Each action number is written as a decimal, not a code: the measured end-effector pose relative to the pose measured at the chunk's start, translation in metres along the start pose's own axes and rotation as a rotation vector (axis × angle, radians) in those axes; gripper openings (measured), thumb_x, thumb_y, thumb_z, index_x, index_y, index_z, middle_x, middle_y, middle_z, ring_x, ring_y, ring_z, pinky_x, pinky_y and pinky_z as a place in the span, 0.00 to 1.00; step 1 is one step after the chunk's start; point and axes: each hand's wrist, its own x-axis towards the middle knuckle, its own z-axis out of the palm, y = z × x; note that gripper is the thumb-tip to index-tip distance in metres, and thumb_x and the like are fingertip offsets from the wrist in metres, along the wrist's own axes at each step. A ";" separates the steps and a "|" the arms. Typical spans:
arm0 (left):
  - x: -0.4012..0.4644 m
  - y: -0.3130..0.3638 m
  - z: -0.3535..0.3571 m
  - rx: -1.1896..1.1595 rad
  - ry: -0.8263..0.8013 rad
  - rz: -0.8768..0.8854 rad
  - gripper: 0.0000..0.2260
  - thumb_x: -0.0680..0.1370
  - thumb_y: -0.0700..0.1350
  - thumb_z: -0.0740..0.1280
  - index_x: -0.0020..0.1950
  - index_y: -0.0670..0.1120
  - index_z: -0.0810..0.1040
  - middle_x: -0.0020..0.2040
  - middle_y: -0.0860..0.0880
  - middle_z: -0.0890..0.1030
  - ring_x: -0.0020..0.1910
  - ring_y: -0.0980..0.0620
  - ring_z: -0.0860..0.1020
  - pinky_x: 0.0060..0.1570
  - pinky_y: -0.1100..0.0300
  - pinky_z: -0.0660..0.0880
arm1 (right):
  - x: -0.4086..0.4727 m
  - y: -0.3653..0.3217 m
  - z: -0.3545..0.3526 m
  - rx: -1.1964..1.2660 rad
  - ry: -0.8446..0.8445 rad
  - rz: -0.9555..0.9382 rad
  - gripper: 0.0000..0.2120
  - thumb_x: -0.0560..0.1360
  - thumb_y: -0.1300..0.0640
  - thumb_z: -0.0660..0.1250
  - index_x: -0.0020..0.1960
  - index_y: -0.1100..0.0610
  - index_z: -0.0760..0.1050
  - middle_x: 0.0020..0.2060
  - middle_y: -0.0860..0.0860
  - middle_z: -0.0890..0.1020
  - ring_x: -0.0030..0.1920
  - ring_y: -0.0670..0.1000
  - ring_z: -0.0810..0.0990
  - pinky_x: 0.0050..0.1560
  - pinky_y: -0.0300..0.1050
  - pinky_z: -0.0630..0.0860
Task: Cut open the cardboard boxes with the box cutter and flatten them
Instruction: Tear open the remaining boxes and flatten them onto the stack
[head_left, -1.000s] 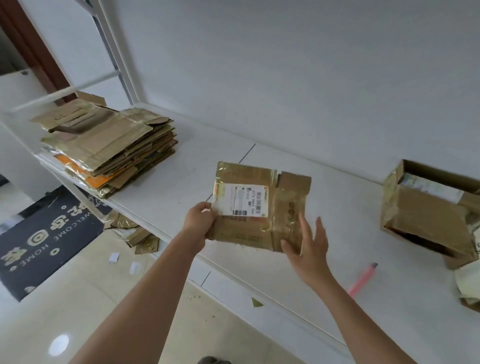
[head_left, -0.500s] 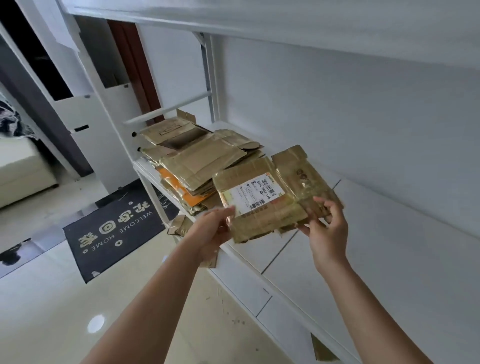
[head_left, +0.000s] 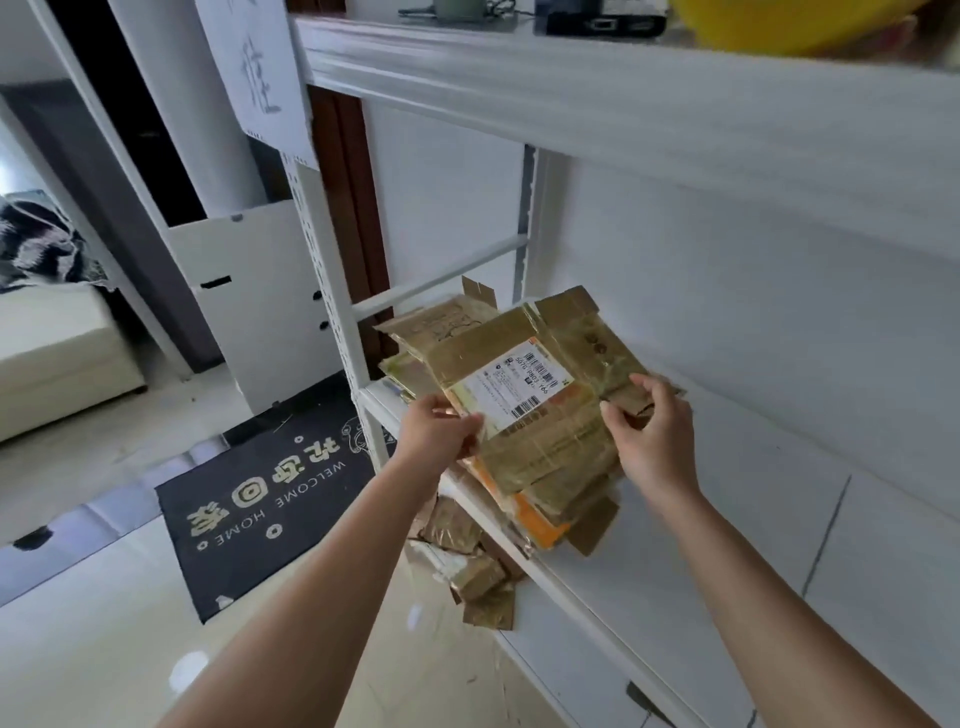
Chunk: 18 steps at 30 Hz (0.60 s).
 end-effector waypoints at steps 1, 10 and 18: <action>0.011 0.005 -0.003 0.027 0.035 0.031 0.22 0.75 0.34 0.73 0.65 0.40 0.68 0.42 0.42 0.80 0.31 0.51 0.79 0.35 0.59 0.80 | 0.010 -0.008 0.010 -0.022 -0.012 -0.002 0.22 0.77 0.54 0.70 0.69 0.54 0.70 0.64 0.59 0.70 0.65 0.56 0.70 0.62 0.44 0.67; 0.131 0.036 -0.013 0.269 0.155 0.160 0.26 0.72 0.36 0.75 0.69 0.45 0.74 0.63 0.40 0.76 0.55 0.43 0.80 0.47 0.60 0.79 | 0.131 -0.040 0.105 -0.177 -0.104 -0.105 0.22 0.78 0.53 0.69 0.70 0.57 0.72 0.64 0.62 0.70 0.60 0.58 0.74 0.59 0.40 0.65; 0.226 0.017 -0.016 0.401 0.216 0.022 0.24 0.72 0.37 0.75 0.67 0.42 0.74 0.64 0.42 0.72 0.50 0.48 0.77 0.47 0.58 0.79 | 0.219 -0.011 0.178 -0.674 -0.320 -0.144 0.23 0.78 0.40 0.63 0.68 0.52 0.74 0.63 0.60 0.71 0.65 0.61 0.67 0.60 0.52 0.70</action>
